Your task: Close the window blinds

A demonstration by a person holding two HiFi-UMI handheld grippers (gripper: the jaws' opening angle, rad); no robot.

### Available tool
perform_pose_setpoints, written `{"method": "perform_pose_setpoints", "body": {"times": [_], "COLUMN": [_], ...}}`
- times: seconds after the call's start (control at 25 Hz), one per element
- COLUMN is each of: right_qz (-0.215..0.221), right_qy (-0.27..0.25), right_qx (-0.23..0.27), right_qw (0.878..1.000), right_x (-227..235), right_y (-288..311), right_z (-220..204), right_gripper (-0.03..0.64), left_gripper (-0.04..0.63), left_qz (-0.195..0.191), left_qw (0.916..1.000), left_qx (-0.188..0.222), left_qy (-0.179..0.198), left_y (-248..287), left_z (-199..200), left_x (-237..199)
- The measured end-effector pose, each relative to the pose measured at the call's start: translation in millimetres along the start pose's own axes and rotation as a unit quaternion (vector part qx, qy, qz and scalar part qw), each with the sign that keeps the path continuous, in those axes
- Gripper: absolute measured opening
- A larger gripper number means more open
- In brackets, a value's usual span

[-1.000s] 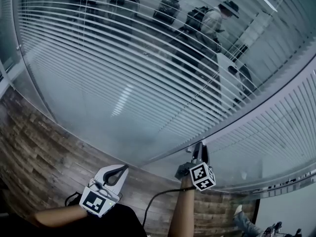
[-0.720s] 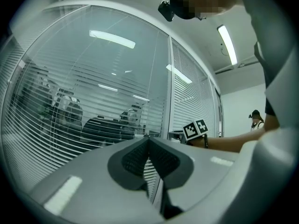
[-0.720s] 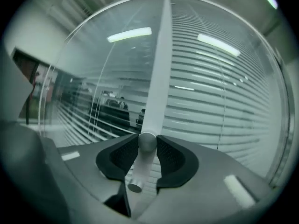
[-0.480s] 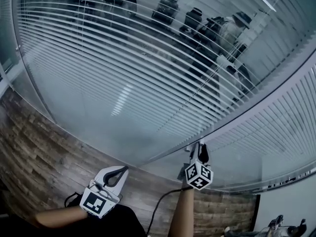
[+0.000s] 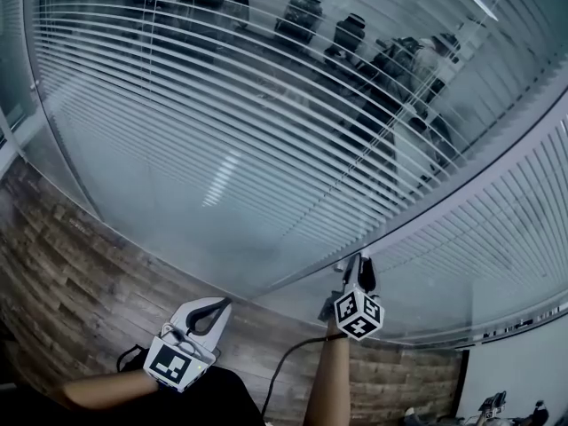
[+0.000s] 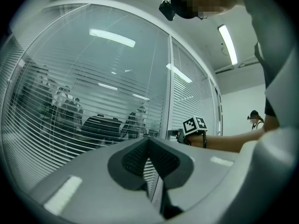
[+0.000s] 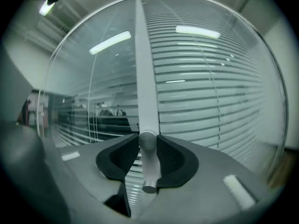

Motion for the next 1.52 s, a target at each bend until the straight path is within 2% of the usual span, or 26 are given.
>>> {"method": "perform_pose_setpoints", "body": {"times": [0.12,0.16,0.2,0.24,0.32,0.4,0.44,0.52,0.6,0.68,0.72,0.8,0.84,0.88,0.92,0.96,1.0,1.04,1.08,1.16,1.2,1.24,1.28,1.36,1.44,1.52], "right_qz": [-0.014,-0.016,-0.016,-0.013,0.003,0.021,0.028,0.034,0.023,0.008,0.000,-0.010,-0.012,-0.013,-0.013,-0.012,-0.007,0.001,0.010,0.029,0.035,0.037,0.035,0.024,0.011,-0.002], "right_qy": [-0.149,-0.173,-0.171,-0.139,-0.006,0.125,0.165,0.194,0.156,0.050,-0.017,-0.139,-0.178,-0.197,-0.192,-0.163,-0.108,-0.031,0.055,0.185,0.215,0.223,0.212,0.139,0.024,-0.089], "right_qx": [-0.017,-0.022,-0.025,-0.026,-0.017,-0.003,0.004,0.014,0.015,0.006,-0.001,-0.014,-0.018,-0.020,-0.021,-0.021,-0.020,-0.016,-0.011,0.000,0.004,0.006,0.006,0.002,-0.009,-0.022], "right_qw": [0.989,0.985,0.985,0.990,1.000,0.992,0.986,0.980,0.987,0.999,1.000,0.990,0.984,0.980,0.981,0.986,0.994,0.999,0.998,0.982,0.976,0.974,0.977,0.990,1.000,0.996], "right_x": [-5,-7,-7,-6,-1,6,8,8,5,2,0,-6,-8,-9,-10,-9,-6,-2,3,10,10,10,9,7,4,-2], "right_y": [1,1,1,1,-2,-2,-2,0,1,1,1,2,3,3,3,2,1,0,-1,0,1,3,4,6,5,4], "right_z": [0,0,0,0,0,1,3,5,5,5,5,2,1,0,0,2,3,4,2,-2,-3,-4,-4,-8,-11,-8], "right_gripper": [0.126,0.127,0.129,0.130,0.139,0.169,0.169,0.130,0.127,0.126,0.126,0.126,0.127,0.127,0.128,0.130,0.130,0.133,0.150,0.170,0.161,0.128,0.127,0.126,0.126,0.127], "left_gripper": [0.002,0.002,0.002,0.002,0.002,0.002,0.002,0.002,0.002,0.002,0.002,0.002,0.002,0.002,0.002,0.002,0.002,0.002,0.002,0.002,0.002,0.002,0.002,0.002,0.002,0.002], "left_qz": [-0.004,-0.006,-0.008,-0.010,-0.011,-0.010,-0.009,-0.006,-0.005,-0.005,-0.005,-0.006,-0.007,-0.008,-0.010,-0.012,-0.013,-0.014,-0.014,-0.011,-0.009,-0.007,-0.005,-0.002,0.000,-0.001], "left_qw": [1.0000,1.0000,1.0000,0.9999,0.9999,0.9999,0.9999,0.9999,0.9999,0.9999,0.9999,0.9999,0.9999,0.9999,0.9998,0.9998,0.9998,0.9998,0.9998,0.9998,0.9998,0.9998,0.9998,0.9998,0.9998,0.9996], "left_qx": [-0.003,-0.004,-0.004,-0.003,-0.003,-0.004,-0.006,-0.008,-0.009,-0.008,-0.008,-0.010,-0.012,-0.013,-0.013,-0.013,-0.013,-0.012,-0.012,-0.013,-0.013,-0.015,-0.015,-0.017,-0.021,-0.025], "left_qy": [0.001,0.001,0.002,0.003,0.004,0.003,0.002,-0.001,-0.003,-0.003,-0.004,-0.006,-0.006,-0.006,-0.005,-0.004,-0.004,-0.004,-0.004,-0.006,-0.007,-0.008,-0.009,-0.008,-0.007,-0.009], "left_y": [1,2,3,3,4,3,3,3,3,3,3,3,4,4,5,5,6,6,6,5,5,5,5,5,3,3], "left_z": [-1,-2,-2,-1,-1,-1,-1,-2,-3,-3,-4,-7,-9,-10,-10,-9,-7,-7,-7,-11,-13,-14,-15,-21,-27,-25], "left_x": [2,3,5,6,8,6,5,3,3,3,3,2,3,3,4,6,8,9,9,7,5,4,2,0,-2,-2]}}
Point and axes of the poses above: the fingertips, and each gripper's own axes: y forward along the fingers, x to its right, z out of its top, the point moved 3 cm from there along -y, backward along the fingers, and after that the axes turned 7 degrees about y, right-handed, at the moved point
